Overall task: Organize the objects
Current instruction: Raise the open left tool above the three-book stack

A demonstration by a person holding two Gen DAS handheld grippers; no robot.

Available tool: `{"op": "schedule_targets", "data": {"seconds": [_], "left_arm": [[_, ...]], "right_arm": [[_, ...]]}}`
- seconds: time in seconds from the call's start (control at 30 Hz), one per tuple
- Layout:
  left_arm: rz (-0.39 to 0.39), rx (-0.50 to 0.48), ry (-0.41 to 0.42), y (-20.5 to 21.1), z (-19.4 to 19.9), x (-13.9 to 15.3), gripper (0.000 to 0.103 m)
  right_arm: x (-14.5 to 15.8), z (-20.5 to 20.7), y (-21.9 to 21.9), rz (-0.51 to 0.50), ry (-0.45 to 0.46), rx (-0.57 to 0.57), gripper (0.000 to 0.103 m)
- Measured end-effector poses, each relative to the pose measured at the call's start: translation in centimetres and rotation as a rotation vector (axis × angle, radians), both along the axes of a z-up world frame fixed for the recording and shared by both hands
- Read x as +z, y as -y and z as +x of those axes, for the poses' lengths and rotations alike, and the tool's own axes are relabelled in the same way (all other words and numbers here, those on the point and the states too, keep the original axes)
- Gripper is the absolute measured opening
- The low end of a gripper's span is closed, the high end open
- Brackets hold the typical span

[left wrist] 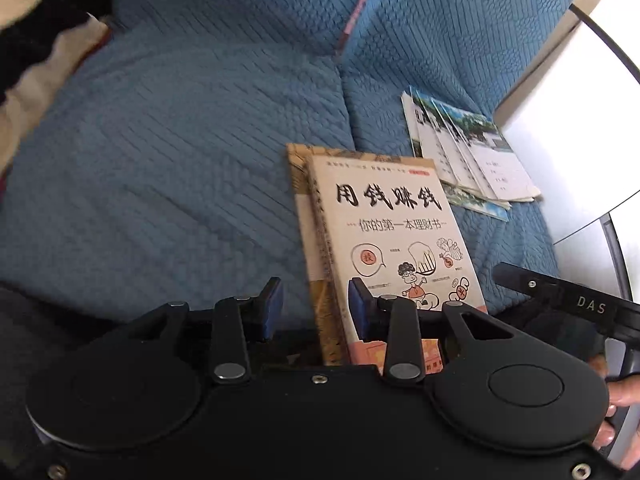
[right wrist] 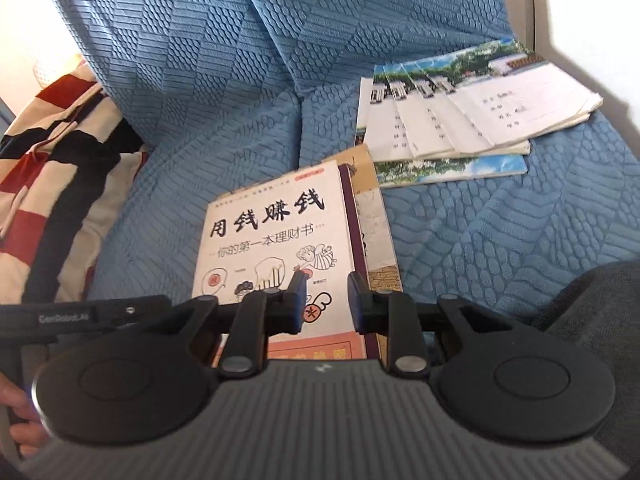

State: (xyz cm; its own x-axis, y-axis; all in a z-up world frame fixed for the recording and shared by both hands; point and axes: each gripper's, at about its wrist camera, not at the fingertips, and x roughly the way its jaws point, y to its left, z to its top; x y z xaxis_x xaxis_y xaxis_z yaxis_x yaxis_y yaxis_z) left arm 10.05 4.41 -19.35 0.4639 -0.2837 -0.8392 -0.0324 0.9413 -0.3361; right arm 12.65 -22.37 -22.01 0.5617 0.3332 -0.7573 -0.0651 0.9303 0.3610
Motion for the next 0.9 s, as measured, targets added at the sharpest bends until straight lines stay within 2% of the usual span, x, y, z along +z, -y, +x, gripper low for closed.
{"op": "schedule_targets", "data": {"seconds": [0.27, 0.4, 0.7, 0.9], "left_arm": [[0.017, 0.009, 0.088, 0.5, -2.2, 5.4, 0.033], [0.061, 0.019, 0.124, 1.4, -3.4, 8.2, 0.033], [0.022, 0.048, 0.213, 1.9, -6.8, 13.6, 0.034], [0.017, 0.051, 0.248, 2.6, -8.9, 16.0, 0.039]], "right_arm": [[3.9, -2.3, 0.3, -0.017, 0.084, -0.005, 0.026], [7.2, -4.5, -0.4, -0.118, 0.211, 0.008, 0.026], [12.9, -8.4, -0.3, -0.095, 0.331, -0.011, 0.027], [14.6, -10.5, -0.8, -0.078, 0.355, 0.015, 0.027]]}}
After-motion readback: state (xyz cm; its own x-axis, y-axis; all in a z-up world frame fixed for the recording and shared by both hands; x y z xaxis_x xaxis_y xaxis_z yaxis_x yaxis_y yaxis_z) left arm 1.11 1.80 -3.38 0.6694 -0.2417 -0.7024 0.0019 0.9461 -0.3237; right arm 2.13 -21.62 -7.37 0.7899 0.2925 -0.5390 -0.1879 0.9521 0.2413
